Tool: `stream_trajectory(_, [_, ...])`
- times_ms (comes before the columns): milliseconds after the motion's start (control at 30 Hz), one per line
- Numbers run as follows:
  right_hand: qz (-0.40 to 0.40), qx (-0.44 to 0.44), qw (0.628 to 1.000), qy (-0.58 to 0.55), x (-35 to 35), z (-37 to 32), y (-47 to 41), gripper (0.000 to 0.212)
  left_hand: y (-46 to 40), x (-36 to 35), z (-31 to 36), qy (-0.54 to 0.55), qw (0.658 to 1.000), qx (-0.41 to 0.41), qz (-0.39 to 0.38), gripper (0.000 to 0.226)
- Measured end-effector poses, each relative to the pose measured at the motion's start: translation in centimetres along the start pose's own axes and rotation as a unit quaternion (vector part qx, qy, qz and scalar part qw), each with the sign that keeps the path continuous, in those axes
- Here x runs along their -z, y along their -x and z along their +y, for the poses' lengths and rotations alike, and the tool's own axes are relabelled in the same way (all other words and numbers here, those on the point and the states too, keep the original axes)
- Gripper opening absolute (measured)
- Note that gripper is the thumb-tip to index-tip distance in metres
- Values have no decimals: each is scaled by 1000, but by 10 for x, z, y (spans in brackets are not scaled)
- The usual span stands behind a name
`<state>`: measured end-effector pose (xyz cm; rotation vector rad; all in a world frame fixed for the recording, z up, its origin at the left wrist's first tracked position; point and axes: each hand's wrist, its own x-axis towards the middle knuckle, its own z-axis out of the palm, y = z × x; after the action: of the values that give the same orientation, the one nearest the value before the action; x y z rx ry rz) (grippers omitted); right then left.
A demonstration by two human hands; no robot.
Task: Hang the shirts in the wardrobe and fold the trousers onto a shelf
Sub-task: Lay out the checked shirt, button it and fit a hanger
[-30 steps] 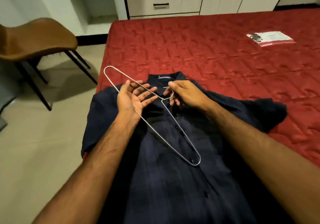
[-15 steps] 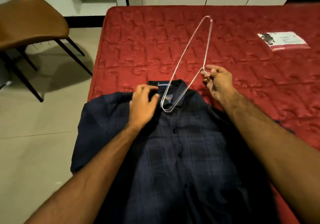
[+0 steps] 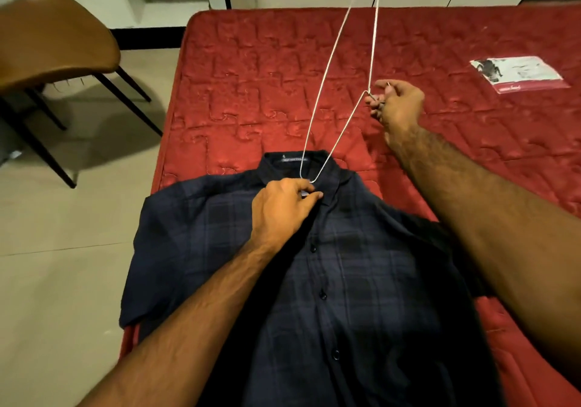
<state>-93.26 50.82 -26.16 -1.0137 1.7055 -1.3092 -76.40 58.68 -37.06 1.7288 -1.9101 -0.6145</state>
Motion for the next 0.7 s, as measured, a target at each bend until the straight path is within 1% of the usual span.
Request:
stream_trajectory(67, [-18, 18, 998, 50, -9, 6, -12, 45, -3, 1, 5, 20, 999, -19, 25, 21])
stream_trajectory(133, [-32, 49, 991, 118, -19, 23, -36, 40, -10, 2, 13, 20, 999, -27, 32, 21])
stream_trajectory(200, [-79, 79, 977, 181, -30, 38, -58, 37, -16, 2, 17, 9, 999, -32, 37, 24])
stream_trajectory(233, [-111, 95, 968, 204, -35, 45, -68, 40, -18, 2, 17, 6, 999, -30, 37, 25])
stream_trajectory(267, [-139, 119, 954, 239, -39, 50, -76, 44, -18, 2, 15, 2, 999, -29, 36, 26])
stream_trajectory(333, [-207, 157, 913, 315, -39, 49, -81, 45, -16, 1, 7, -30, 998, -44, 29, 30])
stream_trajectory(400, [-272, 158, 870, 380, -34, 47, -79, 40, -11, -1, -9, -108, 991, -77, 20, 40])
stream_trajectory(467, [-312, 166, 833, 427, -27, 53, -79, 39, -4, -1, -25, -194, 976, -98, 6, 43])
stream_trajectory(500, [-327, 165, 826, 429, -24, 58, -78, 37, -1, -1, -32, -213, 972, -96, 5, 42])
stream_trajectory(533, [-337, 165, 827, 419, -23, 65, -78, 33, 2, -1, -37, -214, 973, -85, 4, 40])
stream_trajectory(567, [-337, 161, 836, 403, -24, 72, -76, 30, 3, 0, -41, -188, 980, -64, 3, 37])
stream_trajectory(633, [-339, 163, 852, 365, -27, 78, -67, 30, 2, 1, -43, -80, 997, 4, 3, 26])
stream_trajectory(700, [-345, 176, 850, 358, -30, 82, -61, 39, -3, 1, -45, -1, 998, 62, 15, 14])
